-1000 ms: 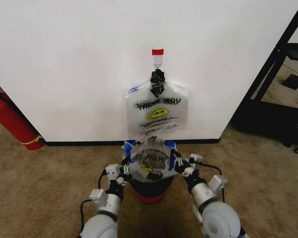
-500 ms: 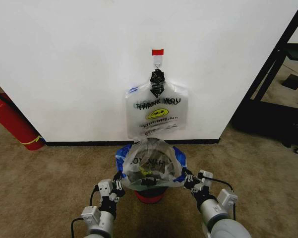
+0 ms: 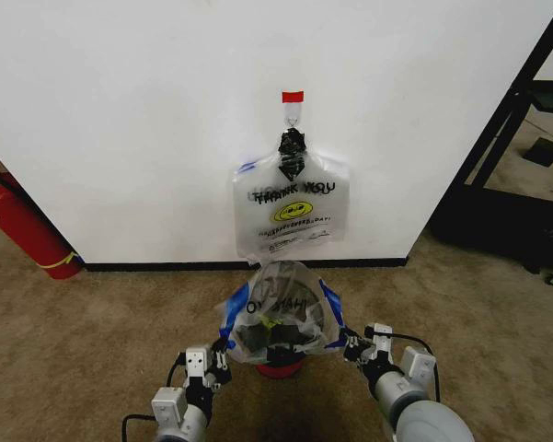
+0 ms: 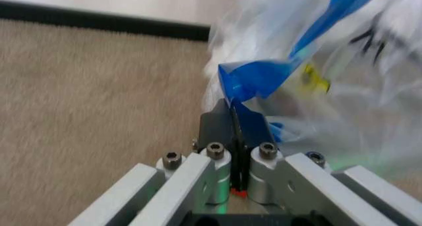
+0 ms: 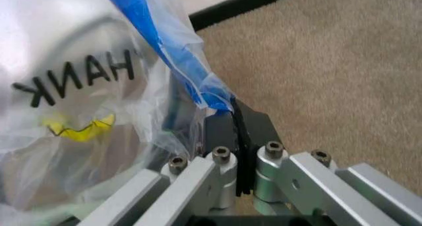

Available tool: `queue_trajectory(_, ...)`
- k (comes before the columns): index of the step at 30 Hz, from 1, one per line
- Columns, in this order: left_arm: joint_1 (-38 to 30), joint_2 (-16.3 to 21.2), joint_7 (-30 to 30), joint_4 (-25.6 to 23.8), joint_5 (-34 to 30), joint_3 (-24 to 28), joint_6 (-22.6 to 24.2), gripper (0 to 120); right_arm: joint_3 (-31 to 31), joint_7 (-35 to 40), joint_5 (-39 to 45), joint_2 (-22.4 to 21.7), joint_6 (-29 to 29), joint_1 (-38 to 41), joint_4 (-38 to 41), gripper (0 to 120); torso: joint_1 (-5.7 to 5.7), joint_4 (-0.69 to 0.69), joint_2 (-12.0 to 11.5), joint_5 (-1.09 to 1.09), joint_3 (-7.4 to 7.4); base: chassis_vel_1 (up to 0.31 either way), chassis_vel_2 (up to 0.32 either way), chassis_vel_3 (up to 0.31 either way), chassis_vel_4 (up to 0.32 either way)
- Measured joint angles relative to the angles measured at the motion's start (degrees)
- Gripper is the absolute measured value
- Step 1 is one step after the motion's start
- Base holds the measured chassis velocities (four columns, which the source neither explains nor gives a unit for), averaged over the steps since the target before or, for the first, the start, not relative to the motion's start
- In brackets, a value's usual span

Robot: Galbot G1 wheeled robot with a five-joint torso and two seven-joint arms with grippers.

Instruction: Pick up the garbage bag from the wall and place it over the trash bin.

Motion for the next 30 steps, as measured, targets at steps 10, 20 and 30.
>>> queue_trajectory(10, 2.08, 3.93, -0.69, -3.32, -0.81, 0.10, 2.76, 0, 0.02, 1.44, 0.60, -0.24, -3.35, -0.75, 1.36, 0, 0.00, 0.00, 0.00, 0.00, 0.00, 0.000, 0.000, 0.000, 0.000)
queue_trajectory(20, -0.68, 5.99, -0.52, -0.54, -2.81, 0.00, 3.86, 0, 1.16, 2.30, 0.71, -1.08, -5.87, 0.35, -1.46, 0, 0.00, -0.01, 0.00, 0.00, 0.00, 0.000, 0.000, 0.000, 0.000)
queue_trajectory(30, -2.12, 5.95, -0.43, 1.77, -3.42, 2.47, 4.91, 0, -0.25, 4.35, 2.91, -0.91, -7.19, 4.55, -4.84, 0, 0.00, 0.00, 0.00, 0.00, 0.00, 0.000, 0.000, 0.000, 0.000)
